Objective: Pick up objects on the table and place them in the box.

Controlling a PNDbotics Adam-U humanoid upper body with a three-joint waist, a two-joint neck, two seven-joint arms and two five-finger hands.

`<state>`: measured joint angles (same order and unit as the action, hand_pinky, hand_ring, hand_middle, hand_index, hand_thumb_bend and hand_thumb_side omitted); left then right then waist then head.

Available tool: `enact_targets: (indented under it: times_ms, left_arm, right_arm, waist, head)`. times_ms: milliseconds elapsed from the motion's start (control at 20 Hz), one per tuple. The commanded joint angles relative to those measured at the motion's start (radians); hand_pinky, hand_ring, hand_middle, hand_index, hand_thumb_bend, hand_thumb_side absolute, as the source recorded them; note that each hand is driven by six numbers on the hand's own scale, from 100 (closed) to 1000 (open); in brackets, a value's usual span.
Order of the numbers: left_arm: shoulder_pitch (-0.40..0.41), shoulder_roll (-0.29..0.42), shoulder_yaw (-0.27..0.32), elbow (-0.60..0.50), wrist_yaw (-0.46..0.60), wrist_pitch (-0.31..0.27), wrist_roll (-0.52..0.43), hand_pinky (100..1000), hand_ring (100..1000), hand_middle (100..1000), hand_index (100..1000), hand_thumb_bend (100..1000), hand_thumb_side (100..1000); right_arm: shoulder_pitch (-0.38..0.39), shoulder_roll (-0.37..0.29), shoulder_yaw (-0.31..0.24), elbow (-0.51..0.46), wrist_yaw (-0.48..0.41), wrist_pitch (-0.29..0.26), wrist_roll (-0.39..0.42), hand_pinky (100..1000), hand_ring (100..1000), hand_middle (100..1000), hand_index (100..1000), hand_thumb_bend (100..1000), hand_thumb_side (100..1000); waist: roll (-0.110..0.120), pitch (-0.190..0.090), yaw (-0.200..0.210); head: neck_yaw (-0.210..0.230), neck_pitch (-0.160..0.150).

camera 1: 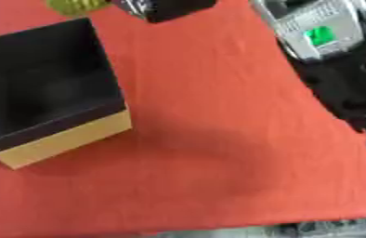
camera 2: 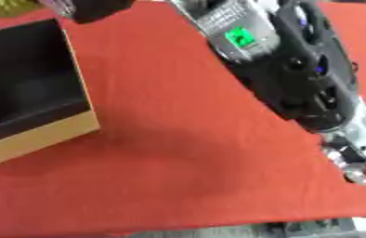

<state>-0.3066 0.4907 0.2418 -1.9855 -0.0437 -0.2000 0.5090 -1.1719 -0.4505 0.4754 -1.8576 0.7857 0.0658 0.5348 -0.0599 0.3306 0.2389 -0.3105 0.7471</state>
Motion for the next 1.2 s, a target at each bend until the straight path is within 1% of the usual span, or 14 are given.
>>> enact_targets:
  times_ms: [50, 350, 850, 1000, 1200]
  left_arm:
    - [-0.013, 0.032, 0.004, -0.015, 0.006, -0.008, 0.004, 734, 702, 719, 778, 100, 558]
    - [-0.015, 0.033, 0.005, -0.015, 0.006, -0.012, 0.006, 733, 702, 719, 778, 100, 557]
    - [-0.013, 0.031, 0.011, -0.015, 0.004, -0.013, 0.006, 732, 701, 718, 777, 100, 560]
    - [-0.013, 0.029, 0.013, -0.015, 0.003, -0.012, 0.007, 732, 701, 718, 777, 100, 560]
    - [-0.014, 0.027, 0.013, -0.015, 0.004, -0.012, 0.005, 732, 701, 719, 777, 100, 563]
  right_arm:
    - [-0.038, 0.067, 0.001, 0.067, 0.043, 0.013, 0.022, 678, 593, 439, 619, 100, 100]
    - [-0.031, 0.207, 0.019, 0.206, 0.126, 0.029, -0.020, 667, 592, 423, 608, 100, 100]
    - [-0.001, 0.445, 0.039, 0.446, 0.274, -0.003, -0.119, 659, 594, 418, 602, 100, 100]
    - [0.019, 0.491, 0.046, 0.530, 0.319, -0.021, -0.147, 656, 594, 420, 602, 100, 100]
    - [0.035, 0.525, 0.045, 0.632, 0.352, -0.055, -0.200, 658, 598, 425, 604, 100, 100]
  waist:
    - [0.011, -0.016, 0.004]
    - [0.010, -0.015, 0.005]
    - [0.008, -0.011, -0.002]
    - [0.007, -0.009, -0.001]
    - [0.006, -0.006, 0.001]
  head:
    - [-0.007, -0.005]
    - [0.000, -0.016]
    - [0.010, -0.024]
    - [0.012, -0.028]
    - [0.011, -0.031]
